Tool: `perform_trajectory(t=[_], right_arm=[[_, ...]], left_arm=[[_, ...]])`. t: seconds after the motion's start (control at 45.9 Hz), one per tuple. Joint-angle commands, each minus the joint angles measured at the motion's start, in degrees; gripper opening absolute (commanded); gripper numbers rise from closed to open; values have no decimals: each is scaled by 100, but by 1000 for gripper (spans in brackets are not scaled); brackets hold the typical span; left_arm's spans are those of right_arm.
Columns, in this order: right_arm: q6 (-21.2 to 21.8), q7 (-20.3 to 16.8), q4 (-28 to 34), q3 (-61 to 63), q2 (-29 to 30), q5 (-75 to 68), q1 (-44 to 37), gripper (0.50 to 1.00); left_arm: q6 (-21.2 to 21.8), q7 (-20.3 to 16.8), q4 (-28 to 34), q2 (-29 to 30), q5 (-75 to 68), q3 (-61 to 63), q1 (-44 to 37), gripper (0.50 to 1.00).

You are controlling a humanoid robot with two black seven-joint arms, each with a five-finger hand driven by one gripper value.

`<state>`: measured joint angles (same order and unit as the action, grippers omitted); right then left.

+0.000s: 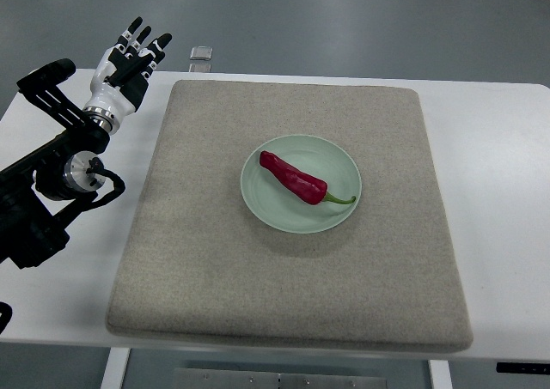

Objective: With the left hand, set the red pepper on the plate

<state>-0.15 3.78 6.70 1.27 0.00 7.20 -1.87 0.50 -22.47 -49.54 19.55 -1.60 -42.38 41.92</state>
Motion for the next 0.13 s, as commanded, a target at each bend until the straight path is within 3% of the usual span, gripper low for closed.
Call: perform_trajectory(t=[0.0,0.109], right_arm=[[24,0,15,-4,0,10,20,928],[41,-27,15,-31,0,45,47,928]], left_arm=[[-76,-3,14,-30,45,-42,-9,1000],[-182,-3,32,-39,72,-121,-9,1000]])
